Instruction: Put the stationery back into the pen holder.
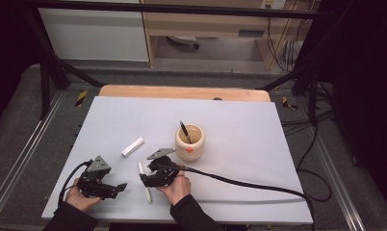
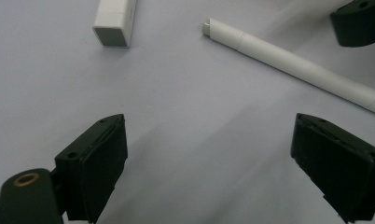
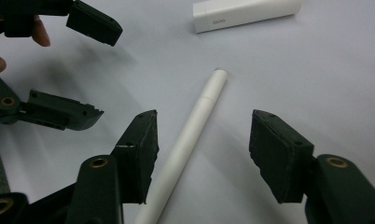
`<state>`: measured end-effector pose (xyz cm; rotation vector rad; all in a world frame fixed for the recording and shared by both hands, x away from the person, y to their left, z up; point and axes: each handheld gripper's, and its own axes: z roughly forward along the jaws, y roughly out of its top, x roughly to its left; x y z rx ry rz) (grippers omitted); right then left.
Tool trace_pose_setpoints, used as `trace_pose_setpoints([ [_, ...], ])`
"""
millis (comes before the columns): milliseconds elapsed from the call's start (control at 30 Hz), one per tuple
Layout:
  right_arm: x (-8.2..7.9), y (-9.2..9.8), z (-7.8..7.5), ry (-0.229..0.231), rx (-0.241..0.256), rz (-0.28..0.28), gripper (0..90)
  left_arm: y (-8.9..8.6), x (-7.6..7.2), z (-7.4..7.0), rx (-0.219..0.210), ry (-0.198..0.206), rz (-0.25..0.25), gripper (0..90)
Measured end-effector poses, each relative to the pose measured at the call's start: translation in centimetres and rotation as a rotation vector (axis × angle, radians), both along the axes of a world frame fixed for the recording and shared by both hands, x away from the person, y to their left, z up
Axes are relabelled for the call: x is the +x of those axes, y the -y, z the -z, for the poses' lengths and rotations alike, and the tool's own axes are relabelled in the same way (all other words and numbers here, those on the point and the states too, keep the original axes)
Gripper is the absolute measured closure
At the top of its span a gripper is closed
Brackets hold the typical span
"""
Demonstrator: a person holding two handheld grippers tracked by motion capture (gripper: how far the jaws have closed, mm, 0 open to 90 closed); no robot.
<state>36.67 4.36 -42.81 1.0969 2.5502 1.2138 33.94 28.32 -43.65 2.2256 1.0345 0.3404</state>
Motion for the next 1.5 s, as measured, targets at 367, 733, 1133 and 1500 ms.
trace_pose_setpoints([
  [367, 0.6, -1.9, 1.2, -0.019, -0.039, 0.002, 54.8, 0.0, 0.0, 0.0, 0.0, -0.005, 0.0, 10.8],
  [733, 0.6, -2.3, 1.7, -0.03, -0.058, -0.008, 64.1, 0.0, 0.0, 0.1, 0.0, -0.009, 0.001, 10.8],
  [1133, 0.7, -2.3, 1.8, -0.034, -0.08, 0.015, 71.9, 0.0, 0.0, 0.1, -0.001, -0.011, 0.001, 10.8],
  [1500, 0.5, -2.3, 1.9, -0.016, -0.097, 0.037, 76.2, 0.0, 0.0, 0.1, -0.002, -0.013, 0.002, 10.8],
])
